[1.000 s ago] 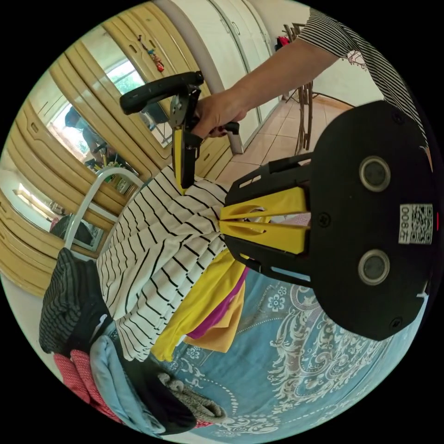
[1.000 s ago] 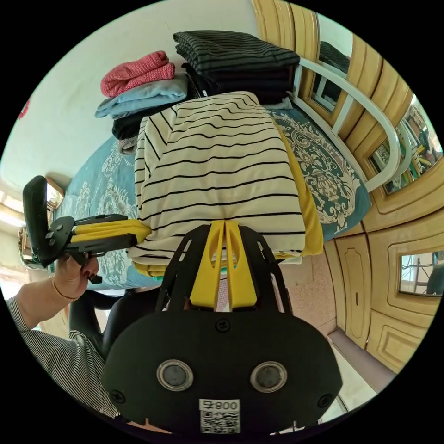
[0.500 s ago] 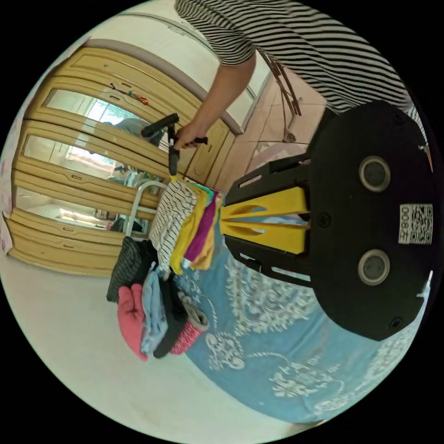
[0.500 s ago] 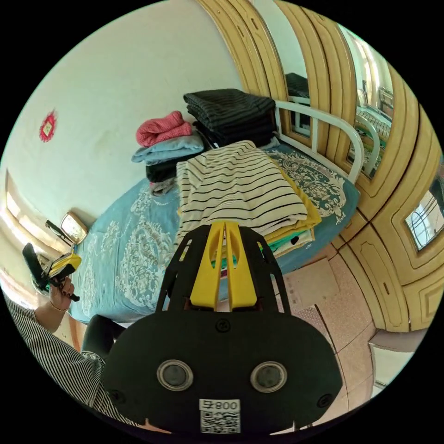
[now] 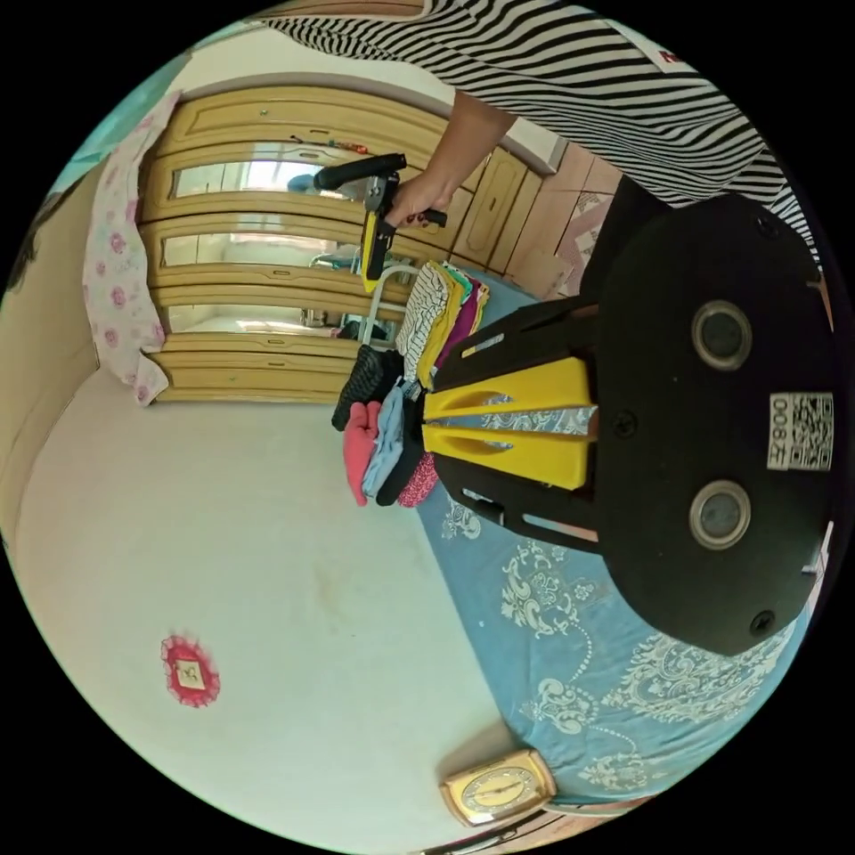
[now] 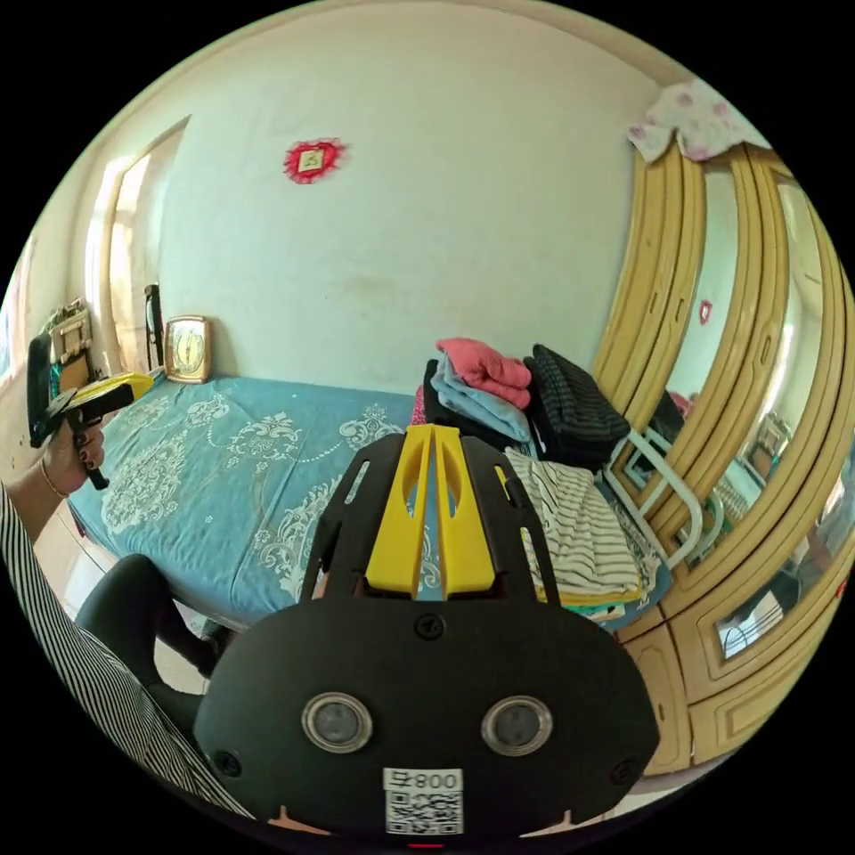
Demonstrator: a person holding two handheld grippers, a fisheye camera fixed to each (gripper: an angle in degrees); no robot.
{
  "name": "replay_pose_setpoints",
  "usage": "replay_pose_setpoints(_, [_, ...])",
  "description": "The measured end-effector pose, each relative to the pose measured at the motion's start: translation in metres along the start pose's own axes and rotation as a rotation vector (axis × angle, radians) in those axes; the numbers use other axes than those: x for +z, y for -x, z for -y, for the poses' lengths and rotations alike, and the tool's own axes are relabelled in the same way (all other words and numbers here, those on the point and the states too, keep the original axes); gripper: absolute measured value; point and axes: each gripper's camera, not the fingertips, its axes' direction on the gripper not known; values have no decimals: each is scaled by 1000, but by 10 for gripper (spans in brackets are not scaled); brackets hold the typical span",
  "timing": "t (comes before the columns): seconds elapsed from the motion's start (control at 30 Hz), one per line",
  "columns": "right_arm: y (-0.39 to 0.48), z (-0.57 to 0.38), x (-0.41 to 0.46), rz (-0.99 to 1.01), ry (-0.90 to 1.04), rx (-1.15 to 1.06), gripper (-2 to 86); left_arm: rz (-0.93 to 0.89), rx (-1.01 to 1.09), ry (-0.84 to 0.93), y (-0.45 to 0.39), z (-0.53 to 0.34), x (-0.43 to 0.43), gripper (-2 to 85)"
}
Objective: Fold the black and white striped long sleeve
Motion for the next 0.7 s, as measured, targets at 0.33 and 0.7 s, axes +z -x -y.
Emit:
replay_pose_setpoints(0.33, [173, 102, 161, 383, 73, -43, 3, -153, -110, 31, 219, 14, 47, 68])
replay_pose_setpoints(0.7, [258, 233, 153, 466, 82, 26, 46, -435, -18, 120, 308, 220, 71, 115])
